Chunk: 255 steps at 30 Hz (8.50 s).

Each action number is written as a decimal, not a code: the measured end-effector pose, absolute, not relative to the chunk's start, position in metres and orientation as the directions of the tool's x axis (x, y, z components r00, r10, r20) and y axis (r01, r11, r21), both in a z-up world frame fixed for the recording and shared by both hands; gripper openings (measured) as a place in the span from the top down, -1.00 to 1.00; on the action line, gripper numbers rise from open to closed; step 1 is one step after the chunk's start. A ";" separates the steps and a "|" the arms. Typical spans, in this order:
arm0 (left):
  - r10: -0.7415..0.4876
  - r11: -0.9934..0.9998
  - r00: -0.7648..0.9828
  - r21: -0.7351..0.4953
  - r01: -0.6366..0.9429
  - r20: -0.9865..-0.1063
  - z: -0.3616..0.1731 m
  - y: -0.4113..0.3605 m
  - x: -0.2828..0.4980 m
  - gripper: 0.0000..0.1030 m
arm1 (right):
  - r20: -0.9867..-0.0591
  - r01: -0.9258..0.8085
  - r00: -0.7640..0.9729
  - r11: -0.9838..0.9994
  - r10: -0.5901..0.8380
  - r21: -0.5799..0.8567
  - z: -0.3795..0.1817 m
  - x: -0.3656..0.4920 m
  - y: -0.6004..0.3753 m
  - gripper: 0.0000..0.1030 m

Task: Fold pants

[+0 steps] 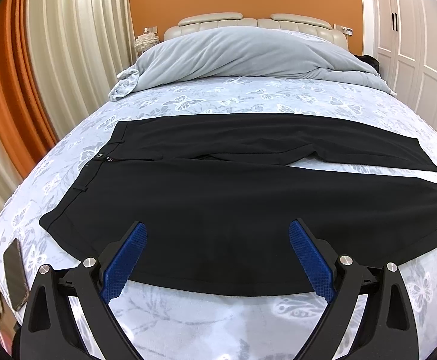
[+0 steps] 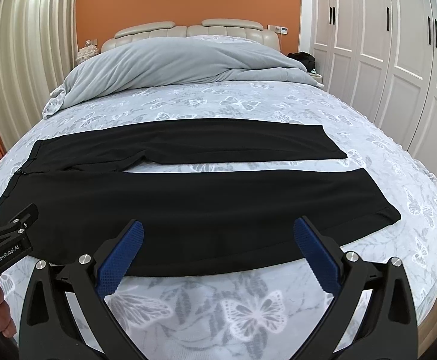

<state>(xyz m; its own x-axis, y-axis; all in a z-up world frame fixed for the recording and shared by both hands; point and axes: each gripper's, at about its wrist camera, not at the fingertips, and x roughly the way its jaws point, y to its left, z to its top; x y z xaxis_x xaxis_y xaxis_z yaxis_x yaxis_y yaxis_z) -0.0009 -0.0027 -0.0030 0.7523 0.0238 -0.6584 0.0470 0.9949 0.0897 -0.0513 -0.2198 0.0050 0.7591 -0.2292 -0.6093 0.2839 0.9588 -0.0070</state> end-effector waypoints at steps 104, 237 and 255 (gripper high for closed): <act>-0.034 0.907 0.625 -0.286 -0.308 -0.780 -0.045 0.281 0.388 0.73 | -0.729 0.451 0.664 0.866 -0.165 0.215 -0.043 0.220 -0.582 0.95; -0.534 0.617 0.435 -0.686 -0.386 -0.725 -0.084 0.269 0.096 0.81 | -0.729 0.605 0.684 0.575 -0.019 0.551 -0.090 -0.052 -0.568 0.95; -0.508 0.656 0.443 -0.665 -0.358 -0.739 -0.078 0.263 0.100 0.82 | -0.771 0.607 0.633 0.662 -0.070 0.439 -0.090 -0.055 -0.572 0.97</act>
<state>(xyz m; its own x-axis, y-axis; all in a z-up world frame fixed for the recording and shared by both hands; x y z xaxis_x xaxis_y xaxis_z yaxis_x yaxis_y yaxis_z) 0.0996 0.2629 -0.0775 0.4426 -0.5078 -0.7391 -0.3576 0.6559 -0.6648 -0.0554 -0.5723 -0.0897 0.6332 -0.0701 -0.7708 0.6074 0.6622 0.4388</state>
